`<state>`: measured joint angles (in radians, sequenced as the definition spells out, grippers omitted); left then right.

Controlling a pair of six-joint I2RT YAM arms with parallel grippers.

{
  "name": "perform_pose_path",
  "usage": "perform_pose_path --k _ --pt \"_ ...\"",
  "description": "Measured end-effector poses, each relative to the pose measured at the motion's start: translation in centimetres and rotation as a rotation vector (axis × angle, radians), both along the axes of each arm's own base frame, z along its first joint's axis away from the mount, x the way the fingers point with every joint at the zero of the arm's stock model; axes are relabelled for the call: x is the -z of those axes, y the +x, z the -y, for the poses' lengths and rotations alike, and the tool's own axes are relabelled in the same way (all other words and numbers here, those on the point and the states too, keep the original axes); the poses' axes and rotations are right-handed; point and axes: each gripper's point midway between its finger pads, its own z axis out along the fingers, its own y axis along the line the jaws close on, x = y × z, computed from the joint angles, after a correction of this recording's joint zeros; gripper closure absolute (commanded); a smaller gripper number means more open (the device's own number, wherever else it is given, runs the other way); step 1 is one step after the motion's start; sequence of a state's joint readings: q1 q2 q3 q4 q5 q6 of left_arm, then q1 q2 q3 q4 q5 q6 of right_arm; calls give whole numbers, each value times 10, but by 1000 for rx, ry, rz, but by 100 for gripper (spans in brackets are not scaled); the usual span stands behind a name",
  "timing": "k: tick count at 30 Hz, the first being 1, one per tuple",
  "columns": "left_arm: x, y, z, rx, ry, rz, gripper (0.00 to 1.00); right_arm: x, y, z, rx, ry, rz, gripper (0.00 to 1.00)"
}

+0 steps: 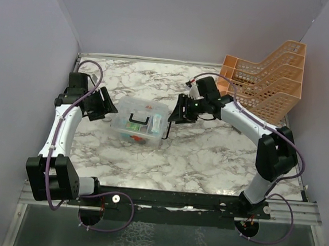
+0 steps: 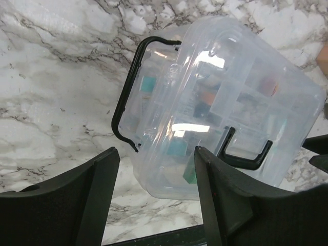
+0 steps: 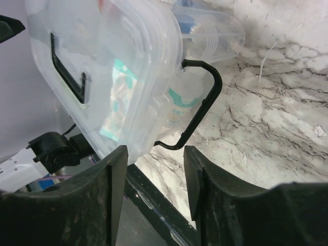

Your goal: Organize the medicine kit

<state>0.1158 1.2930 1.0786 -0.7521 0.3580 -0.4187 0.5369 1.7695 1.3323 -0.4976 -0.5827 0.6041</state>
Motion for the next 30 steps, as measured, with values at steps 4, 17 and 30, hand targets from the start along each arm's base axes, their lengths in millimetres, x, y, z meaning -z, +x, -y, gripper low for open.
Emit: perform_pose_path --k 4,17,30 --pt "-18 11 -3 0 20 55 30 -22 4 4 30 6 74 42" --pt "5 25 0 22 -11 5 42 -8 8 -15 66 -11 67 32" --pt "16 21 11 -9 -114 25 63 4 21 -24 95 39 79 64"
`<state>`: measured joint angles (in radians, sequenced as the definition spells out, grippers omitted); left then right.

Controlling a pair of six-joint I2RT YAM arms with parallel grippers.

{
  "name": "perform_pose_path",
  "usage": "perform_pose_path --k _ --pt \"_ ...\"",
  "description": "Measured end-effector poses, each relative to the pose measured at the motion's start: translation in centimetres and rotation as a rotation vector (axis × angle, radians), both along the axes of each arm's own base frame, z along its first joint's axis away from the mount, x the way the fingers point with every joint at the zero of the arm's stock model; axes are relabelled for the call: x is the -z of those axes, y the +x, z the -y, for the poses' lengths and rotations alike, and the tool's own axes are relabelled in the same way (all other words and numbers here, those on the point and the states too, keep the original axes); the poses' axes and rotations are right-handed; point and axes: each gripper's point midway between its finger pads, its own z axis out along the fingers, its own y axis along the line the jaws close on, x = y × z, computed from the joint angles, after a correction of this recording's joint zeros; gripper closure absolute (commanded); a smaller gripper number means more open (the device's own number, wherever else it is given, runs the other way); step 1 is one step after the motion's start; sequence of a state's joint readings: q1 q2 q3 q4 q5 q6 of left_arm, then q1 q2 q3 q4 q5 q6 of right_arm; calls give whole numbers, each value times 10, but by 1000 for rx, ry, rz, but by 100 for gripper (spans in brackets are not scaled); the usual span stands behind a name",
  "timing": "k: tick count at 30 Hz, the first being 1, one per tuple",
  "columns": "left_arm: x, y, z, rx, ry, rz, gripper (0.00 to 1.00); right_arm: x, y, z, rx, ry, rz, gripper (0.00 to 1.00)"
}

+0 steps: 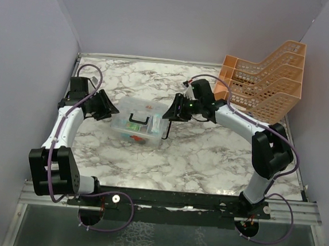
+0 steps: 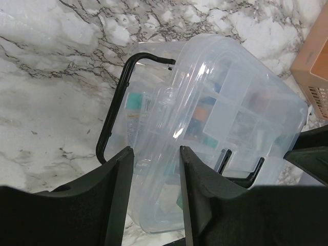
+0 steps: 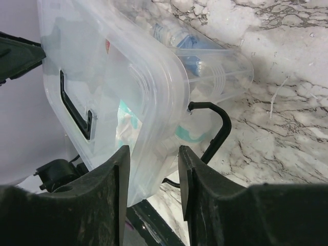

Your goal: Organize the medicine kit

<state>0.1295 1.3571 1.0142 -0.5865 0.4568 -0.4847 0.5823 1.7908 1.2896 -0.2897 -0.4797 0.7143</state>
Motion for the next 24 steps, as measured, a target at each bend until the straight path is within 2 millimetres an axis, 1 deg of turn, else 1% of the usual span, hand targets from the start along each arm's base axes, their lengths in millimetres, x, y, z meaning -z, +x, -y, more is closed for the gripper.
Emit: perform_pose_path --k 8,14,18,20,21,24 --pt "0 -4 4 -24 -45 48 63 3 4 7 14 27 13 67" --pt "1 -19 24 -5 -140 21 63 1 19 26 48 20 40 68" --pt "1 -26 36 14 -165 -2 55 0 26 35 61 16 56 68" --pt "3 -27 36 10 -155 -9 51 0 27 36 61 18 62 66" --pt "3 -27 35 9 -149 -9 49 -1 26 36 63 20 64 63" --pt "2 -26 31 14 -111 -18 42 -3 24 41 78 33 71 49"
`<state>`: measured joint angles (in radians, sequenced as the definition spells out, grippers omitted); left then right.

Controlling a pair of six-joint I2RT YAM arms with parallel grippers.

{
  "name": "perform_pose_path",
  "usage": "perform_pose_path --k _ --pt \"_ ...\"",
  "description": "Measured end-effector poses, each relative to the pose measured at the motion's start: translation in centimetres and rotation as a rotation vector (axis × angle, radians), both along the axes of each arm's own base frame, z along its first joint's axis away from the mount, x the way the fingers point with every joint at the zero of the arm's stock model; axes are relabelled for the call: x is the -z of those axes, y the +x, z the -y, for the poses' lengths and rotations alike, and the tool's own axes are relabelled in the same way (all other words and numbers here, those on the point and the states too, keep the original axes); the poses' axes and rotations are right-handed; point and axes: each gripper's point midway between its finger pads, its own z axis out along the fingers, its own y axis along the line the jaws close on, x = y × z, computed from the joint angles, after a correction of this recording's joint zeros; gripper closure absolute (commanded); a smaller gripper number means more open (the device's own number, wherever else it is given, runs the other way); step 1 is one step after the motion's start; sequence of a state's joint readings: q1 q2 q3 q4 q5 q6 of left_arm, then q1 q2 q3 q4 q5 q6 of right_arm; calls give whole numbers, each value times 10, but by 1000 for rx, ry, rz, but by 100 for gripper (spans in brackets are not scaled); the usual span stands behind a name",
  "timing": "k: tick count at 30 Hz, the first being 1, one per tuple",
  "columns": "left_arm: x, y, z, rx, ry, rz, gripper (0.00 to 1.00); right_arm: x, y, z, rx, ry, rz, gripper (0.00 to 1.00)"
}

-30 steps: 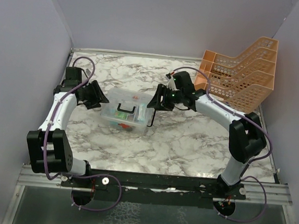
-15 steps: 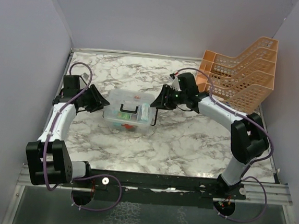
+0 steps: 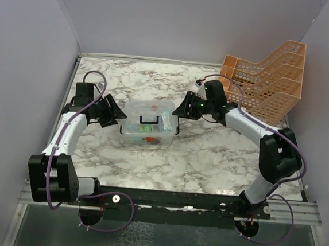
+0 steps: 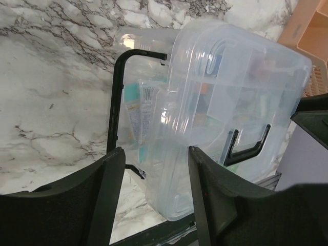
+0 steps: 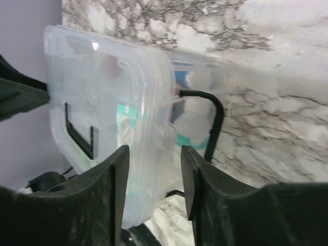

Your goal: Organize the medicine kit

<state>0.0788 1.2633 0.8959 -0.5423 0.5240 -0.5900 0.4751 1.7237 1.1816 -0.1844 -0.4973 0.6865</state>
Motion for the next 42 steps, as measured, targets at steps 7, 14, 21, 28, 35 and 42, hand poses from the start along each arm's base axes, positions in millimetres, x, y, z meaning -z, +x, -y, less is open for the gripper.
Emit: perform_pose_path --k 7,14,21,28,35,42 --pt "-16 21 -10 26 77 43 36 -1 -4 15 51 17 -11 23" --pt "-42 40 -18 40 186 144 18 0 -12 19 100 132 -14 14" --pt "-85 47 22 125 338 397 1 -3 -13 15 116 225 -20 16" --pt "-118 55 49 164 331 580 4 -14 -7 15 142 294 17 14" --pt "-92 54 88 259 355 545 11 -6 -3 47 232 388 0 14" --pt "-67 48 113 357 511 554 11 -4 8 57 241 504 -12 14"
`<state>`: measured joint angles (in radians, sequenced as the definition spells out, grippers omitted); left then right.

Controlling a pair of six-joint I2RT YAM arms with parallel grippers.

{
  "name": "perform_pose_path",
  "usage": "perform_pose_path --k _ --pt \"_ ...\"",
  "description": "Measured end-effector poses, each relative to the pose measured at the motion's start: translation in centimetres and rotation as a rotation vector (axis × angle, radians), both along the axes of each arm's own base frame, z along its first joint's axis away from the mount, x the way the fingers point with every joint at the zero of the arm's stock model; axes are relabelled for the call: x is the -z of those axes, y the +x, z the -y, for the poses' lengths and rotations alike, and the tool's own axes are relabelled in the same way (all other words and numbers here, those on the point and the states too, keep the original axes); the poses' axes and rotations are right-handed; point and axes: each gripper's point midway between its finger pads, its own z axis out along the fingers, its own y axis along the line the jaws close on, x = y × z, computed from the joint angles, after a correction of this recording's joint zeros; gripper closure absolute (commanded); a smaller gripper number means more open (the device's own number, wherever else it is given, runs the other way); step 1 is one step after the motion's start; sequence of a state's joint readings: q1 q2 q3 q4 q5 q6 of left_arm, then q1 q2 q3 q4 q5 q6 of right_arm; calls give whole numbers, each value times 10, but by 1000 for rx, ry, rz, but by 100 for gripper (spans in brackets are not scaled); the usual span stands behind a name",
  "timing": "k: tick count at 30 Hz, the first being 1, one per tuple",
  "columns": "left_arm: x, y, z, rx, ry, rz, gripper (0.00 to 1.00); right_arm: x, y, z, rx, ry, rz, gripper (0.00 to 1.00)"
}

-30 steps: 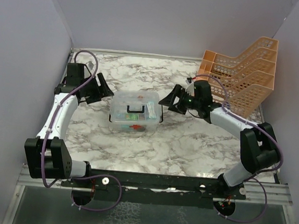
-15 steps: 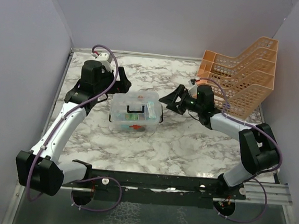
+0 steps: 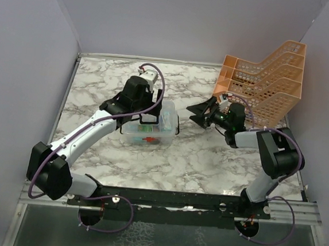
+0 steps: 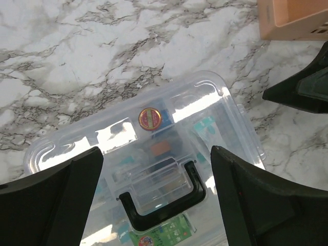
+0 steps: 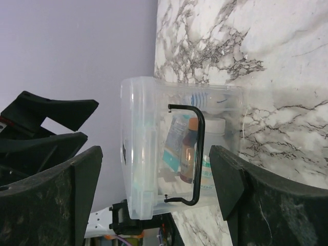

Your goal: Organize the medicine kit

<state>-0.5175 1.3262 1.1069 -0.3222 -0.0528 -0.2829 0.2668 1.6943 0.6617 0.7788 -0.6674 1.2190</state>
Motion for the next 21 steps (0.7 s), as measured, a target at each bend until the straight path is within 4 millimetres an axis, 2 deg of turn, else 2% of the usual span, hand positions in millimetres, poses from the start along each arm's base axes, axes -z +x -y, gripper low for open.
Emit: perform_pose_path --k 9,16,21 --pt "21 0 2 46 224 29 9 39 -2 -9 -37 81 -120 13" --pt "39 -8 0 87 327 -16 7 41 2 -26 -71 151 -123 10" --pt "41 -9 -5 74 355 -21 10 45 0 -33 -83 209 -144 6"
